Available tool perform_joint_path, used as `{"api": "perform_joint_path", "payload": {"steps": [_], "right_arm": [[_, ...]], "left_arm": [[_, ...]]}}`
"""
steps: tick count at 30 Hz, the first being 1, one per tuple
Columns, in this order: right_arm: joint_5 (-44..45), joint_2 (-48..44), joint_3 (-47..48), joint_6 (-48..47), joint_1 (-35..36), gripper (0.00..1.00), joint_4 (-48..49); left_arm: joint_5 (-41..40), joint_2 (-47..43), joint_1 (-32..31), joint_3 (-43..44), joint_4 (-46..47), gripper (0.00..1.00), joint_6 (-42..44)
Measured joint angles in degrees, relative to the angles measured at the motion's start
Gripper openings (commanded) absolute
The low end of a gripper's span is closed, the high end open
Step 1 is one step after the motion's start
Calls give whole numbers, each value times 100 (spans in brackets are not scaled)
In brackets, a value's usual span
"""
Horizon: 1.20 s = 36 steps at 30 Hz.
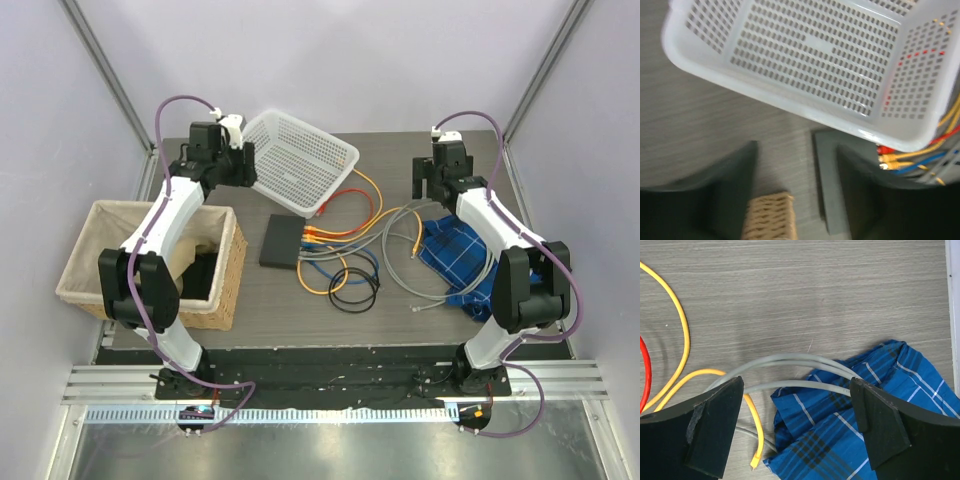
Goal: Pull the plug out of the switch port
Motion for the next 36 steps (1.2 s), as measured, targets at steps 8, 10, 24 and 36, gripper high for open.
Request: {"api": "perform_joint_path", "payload": {"steps": [8,10,24,36], "right_arm": [[13,63,181,24,0,96,31],[13,98,262,24,0,96,63],[-295,140,315,44,0,96,76],[-1051,586,1659,-592,0,88,-470]], "left_arm": [[326,-2,0,-52,-184,74,168],[308,-2,0,-52,-199,76,168],[299,-2,0,-52,-201,77,170],[782,236,0,887,-402,78,149]]}}
